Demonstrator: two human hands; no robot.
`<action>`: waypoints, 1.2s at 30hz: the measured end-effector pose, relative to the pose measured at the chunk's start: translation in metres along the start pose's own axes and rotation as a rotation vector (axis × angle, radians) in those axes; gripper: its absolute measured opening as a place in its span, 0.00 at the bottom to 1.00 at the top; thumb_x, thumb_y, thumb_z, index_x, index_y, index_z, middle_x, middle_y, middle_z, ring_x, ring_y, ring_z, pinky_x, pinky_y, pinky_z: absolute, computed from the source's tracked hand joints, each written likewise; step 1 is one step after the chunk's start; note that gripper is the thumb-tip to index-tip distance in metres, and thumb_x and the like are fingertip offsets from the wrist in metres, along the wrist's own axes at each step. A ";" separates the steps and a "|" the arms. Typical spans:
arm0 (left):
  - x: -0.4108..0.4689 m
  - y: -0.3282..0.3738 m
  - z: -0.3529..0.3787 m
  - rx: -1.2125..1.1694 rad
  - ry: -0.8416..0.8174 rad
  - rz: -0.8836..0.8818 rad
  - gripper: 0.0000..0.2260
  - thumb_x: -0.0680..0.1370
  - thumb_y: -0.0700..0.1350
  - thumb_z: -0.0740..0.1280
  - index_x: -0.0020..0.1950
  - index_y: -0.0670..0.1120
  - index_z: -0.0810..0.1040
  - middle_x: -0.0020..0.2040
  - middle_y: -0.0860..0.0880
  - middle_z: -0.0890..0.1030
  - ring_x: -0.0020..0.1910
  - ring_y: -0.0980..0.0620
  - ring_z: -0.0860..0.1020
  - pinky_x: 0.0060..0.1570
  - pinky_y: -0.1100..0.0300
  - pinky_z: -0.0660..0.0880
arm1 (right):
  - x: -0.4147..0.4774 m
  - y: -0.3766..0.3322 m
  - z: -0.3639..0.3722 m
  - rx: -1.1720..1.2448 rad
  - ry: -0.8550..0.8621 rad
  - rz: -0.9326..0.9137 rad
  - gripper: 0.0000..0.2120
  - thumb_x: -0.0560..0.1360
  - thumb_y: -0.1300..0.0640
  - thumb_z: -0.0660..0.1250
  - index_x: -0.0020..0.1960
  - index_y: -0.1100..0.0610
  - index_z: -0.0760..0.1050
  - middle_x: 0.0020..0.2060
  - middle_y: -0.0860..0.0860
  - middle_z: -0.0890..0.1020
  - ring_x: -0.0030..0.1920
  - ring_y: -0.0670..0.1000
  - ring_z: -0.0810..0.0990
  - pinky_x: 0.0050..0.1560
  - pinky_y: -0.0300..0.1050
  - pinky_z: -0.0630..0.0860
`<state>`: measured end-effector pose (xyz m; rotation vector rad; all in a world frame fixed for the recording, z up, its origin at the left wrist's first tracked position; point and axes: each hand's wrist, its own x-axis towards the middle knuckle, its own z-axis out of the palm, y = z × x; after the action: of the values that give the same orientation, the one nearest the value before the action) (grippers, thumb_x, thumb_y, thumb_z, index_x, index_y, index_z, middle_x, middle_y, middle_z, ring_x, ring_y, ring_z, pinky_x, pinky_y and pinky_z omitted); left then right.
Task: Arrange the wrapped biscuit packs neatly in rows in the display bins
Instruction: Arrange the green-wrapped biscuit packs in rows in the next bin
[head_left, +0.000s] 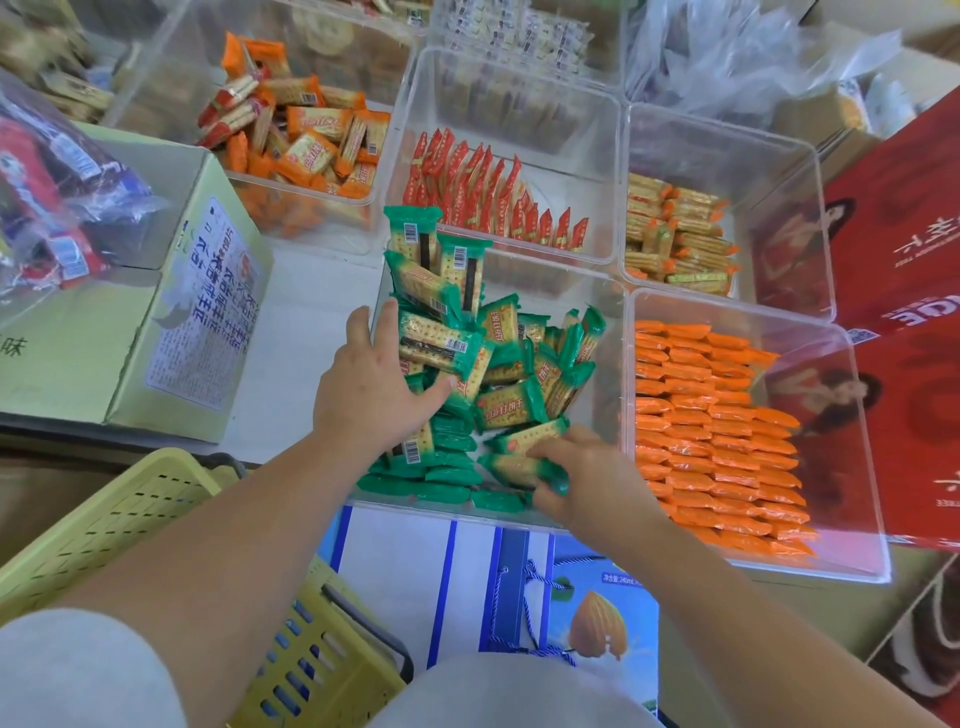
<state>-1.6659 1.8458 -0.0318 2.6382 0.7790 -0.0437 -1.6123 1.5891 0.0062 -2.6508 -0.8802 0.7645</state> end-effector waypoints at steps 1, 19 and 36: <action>0.000 0.000 -0.001 -0.001 -0.002 0.000 0.48 0.70 0.74 0.62 0.80 0.51 0.48 0.78 0.43 0.57 0.67 0.40 0.73 0.54 0.47 0.77 | 0.002 -0.001 0.001 -0.028 -0.037 -0.009 0.17 0.75 0.52 0.70 0.64 0.51 0.79 0.53 0.50 0.76 0.47 0.54 0.80 0.47 0.48 0.79; -0.001 0.005 -0.006 0.008 -0.043 -0.033 0.48 0.71 0.74 0.64 0.81 0.51 0.48 0.79 0.43 0.54 0.69 0.40 0.71 0.57 0.47 0.76 | 0.046 -0.001 0.026 -0.010 -0.031 0.116 0.29 0.74 0.36 0.69 0.68 0.51 0.74 0.58 0.50 0.75 0.59 0.51 0.74 0.58 0.49 0.76; -0.001 0.002 -0.003 -0.006 -0.013 -0.014 0.48 0.71 0.74 0.63 0.80 0.51 0.49 0.78 0.43 0.56 0.68 0.41 0.72 0.56 0.47 0.77 | 0.050 -0.006 -0.003 -0.070 -0.082 0.033 0.14 0.75 0.56 0.74 0.60 0.47 0.79 0.54 0.50 0.77 0.54 0.52 0.75 0.50 0.46 0.75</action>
<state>-1.6661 1.8446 -0.0279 2.6238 0.7924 -0.0622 -1.5797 1.6245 -0.0091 -2.7178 -0.9017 0.8719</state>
